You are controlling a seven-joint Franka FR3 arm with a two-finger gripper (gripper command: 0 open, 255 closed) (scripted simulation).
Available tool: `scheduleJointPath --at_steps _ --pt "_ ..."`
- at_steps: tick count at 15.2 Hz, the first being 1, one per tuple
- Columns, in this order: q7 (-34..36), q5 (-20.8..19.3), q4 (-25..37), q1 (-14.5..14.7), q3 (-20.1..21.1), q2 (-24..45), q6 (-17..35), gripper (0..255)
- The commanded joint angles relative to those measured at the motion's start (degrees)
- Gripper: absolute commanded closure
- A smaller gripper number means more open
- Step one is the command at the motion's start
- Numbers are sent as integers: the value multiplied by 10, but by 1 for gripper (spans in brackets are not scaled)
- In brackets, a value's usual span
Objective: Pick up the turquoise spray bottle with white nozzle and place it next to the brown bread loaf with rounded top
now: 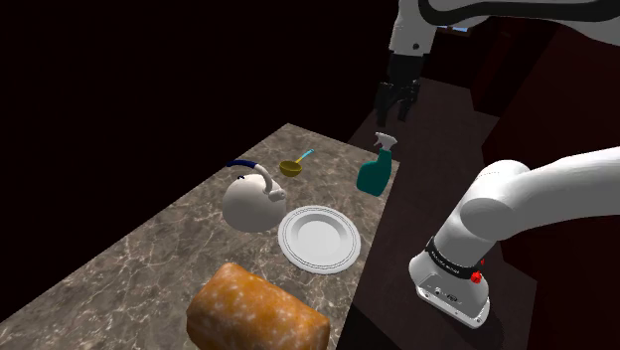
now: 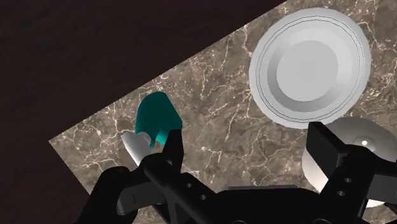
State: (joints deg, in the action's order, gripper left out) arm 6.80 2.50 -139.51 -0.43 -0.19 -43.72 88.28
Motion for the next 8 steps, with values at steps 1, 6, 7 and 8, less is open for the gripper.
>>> scheduleJointPath --at_steps 1,6,7,8 --pt "0 0 0 0 0 0 0 0" --pt "-85 -47 -2 3 -30 101 41 0" --pt "-102 -56 -1 3 -35 123 49 0" --pt "-117 -65 1 4 -40 145 58 0"
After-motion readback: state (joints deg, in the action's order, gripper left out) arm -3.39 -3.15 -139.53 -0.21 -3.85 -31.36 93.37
